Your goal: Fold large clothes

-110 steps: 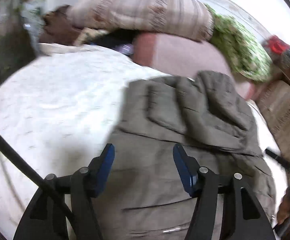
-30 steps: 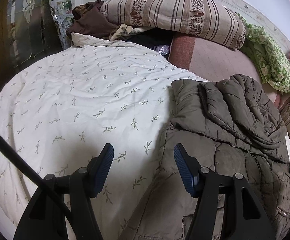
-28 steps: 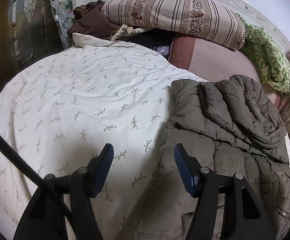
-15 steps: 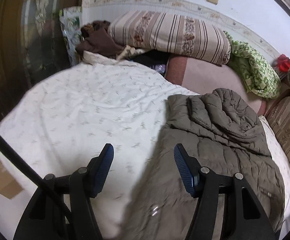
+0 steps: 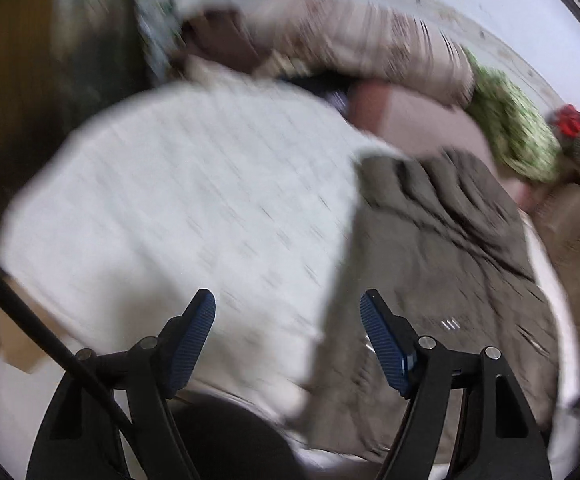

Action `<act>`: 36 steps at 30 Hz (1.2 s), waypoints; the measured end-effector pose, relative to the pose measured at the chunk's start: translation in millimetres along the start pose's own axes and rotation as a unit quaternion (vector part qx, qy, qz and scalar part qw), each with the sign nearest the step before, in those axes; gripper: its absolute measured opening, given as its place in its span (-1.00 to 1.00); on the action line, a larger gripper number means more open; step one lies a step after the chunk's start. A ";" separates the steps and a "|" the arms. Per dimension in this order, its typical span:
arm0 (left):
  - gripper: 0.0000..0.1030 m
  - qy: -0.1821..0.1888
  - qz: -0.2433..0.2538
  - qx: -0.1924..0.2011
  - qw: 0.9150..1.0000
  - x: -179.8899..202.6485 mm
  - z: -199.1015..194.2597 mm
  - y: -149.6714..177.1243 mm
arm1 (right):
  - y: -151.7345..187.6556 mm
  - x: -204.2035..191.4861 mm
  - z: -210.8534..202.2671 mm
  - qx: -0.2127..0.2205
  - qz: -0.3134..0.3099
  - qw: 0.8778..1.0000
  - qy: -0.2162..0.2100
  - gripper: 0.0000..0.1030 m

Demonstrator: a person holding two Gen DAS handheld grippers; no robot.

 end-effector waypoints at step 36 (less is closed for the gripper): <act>0.44 0.260 -0.041 -0.181 0.948 91.3 68.0 113.2 | 94.3 -48.1 48.0 -0.148 0.035 0.960 -0.233 0.35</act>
Point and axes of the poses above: each gripper's, at about its wrist camera, not at the fingertips, and z roughly the way its jaws point, x to its right, y to its underside, the point moved 10 cm from there along z, roughly the way its jaws point, and after that the axes turned 2 degrees about -y, right-handed, at the moved point
